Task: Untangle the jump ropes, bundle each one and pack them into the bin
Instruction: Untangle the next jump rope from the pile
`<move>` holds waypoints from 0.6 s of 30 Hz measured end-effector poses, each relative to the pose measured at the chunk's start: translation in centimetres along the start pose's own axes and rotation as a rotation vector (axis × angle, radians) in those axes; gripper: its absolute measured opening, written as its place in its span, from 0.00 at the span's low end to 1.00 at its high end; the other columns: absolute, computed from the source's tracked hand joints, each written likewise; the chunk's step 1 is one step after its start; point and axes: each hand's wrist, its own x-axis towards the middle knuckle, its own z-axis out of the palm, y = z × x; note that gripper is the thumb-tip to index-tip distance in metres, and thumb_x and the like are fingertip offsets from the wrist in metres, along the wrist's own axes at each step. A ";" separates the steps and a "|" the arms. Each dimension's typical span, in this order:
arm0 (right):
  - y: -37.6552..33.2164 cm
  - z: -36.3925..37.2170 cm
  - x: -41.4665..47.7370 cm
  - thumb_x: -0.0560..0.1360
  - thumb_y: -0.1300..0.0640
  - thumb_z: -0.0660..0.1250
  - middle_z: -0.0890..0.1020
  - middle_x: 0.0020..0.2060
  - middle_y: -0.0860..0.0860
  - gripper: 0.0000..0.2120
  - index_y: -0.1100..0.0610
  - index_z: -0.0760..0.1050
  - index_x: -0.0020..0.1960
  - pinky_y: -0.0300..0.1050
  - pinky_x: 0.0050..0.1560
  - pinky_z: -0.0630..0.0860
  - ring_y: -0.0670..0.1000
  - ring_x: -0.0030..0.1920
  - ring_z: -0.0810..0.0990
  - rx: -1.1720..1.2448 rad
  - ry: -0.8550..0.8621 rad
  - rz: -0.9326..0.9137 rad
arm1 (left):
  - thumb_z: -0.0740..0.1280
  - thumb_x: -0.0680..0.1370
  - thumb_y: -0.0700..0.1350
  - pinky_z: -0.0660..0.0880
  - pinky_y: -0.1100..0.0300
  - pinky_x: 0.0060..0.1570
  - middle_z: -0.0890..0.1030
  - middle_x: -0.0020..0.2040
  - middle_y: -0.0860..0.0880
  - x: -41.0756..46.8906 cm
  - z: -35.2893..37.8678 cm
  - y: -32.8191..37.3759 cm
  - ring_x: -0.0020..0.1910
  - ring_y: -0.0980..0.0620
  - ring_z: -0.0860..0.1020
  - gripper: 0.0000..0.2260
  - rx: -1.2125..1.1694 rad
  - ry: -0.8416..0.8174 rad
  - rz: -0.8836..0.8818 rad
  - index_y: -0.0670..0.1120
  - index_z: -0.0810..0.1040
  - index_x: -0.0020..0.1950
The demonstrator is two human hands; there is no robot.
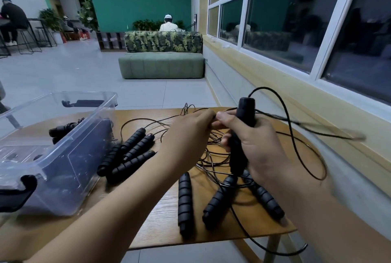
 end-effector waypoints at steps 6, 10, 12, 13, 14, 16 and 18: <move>0.8 0.1 -0.1 0.80 0.54 0.76 0.85 0.37 0.53 0.09 0.60 0.81 0.51 0.45 0.31 0.76 0.53 0.31 0.79 -0.200 0.050 0.028 | 0.64 0.81 0.41 0.67 0.54 0.35 0.78 0.40 0.49 -0.5 0.4 0.7 0.37 0.42 0.76 0.03 0.017 -0.039 0.021 0.45 0.75 0.48; 0.9 -0.1 -0.2 0.80 0.53 0.75 0.88 0.40 0.53 0.08 0.59 0.83 0.53 0.46 0.32 0.76 0.52 0.32 0.79 -0.180 0.045 0.088 | 0.67 0.80 0.38 0.68 0.52 0.34 0.79 0.41 0.48 -0.4 0.2 0.6 0.37 0.42 0.75 0.02 0.078 -0.017 0.019 0.44 0.77 0.50; 1.1 0.0 -0.2 0.79 0.55 0.76 0.87 0.39 0.50 0.07 0.58 0.83 0.53 0.45 0.32 0.76 0.51 0.31 0.78 -0.123 0.060 0.082 | 0.67 0.81 0.37 0.63 0.53 0.37 0.80 0.41 0.48 -0.5 0.2 0.7 0.37 0.41 0.75 0.03 0.097 -0.010 0.024 0.44 0.77 0.51; 1.1 0.1 -0.2 0.79 0.56 0.76 0.86 0.38 0.49 0.07 0.59 0.83 0.53 0.45 0.31 0.75 0.51 0.31 0.77 -0.081 0.073 0.078 | 0.67 0.81 0.38 0.61 0.55 0.38 0.80 0.42 0.48 -0.6 0.2 0.7 0.38 0.41 0.75 0.02 0.086 -0.005 0.023 0.44 0.77 0.52; 1.1 0.1 -0.2 0.79 0.56 0.76 0.85 0.38 0.49 0.08 0.60 0.83 0.53 0.44 0.30 0.74 0.50 0.31 0.77 -0.038 0.084 0.077 | 0.67 0.82 0.38 0.60 0.56 0.39 0.81 0.43 0.49 -0.7 0.2 0.8 0.38 0.42 0.76 0.03 0.070 -0.001 0.021 0.45 0.77 0.53; 1.0 0.2 -0.1 0.78 0.56 0.77 0.85 0.39 0.51 0.09 0.60 0.83 0.53 0.44 0.30 0.73 0.50 0.30 0.76 0.028 0.089 0.081 | 0.67 0.83 0.39 0.61 0.58 0.40 0.84 0.46 0.51 -0.7 0.2 0.9 0.41 0.45 0.78 0.06 0.042 0.013 0.026 0.46 0.78 0.59; 1.1 0.2 0.0 0.78 0.55 0.78 0.84 0.40 0.53 0.08 0.58 0.83 0.52 0.44 0.30 0.73 0.50 0.30 0.75 0.050 0.094 0.084 | 0.67 0.83 0.38 0.62 0.59 0.41 0.86 0.49 0.50 -0.8 0.2 0.9 0.43 0.46 0.80 0.11 0.027 0.008 0.043 0.46 0.78 0.64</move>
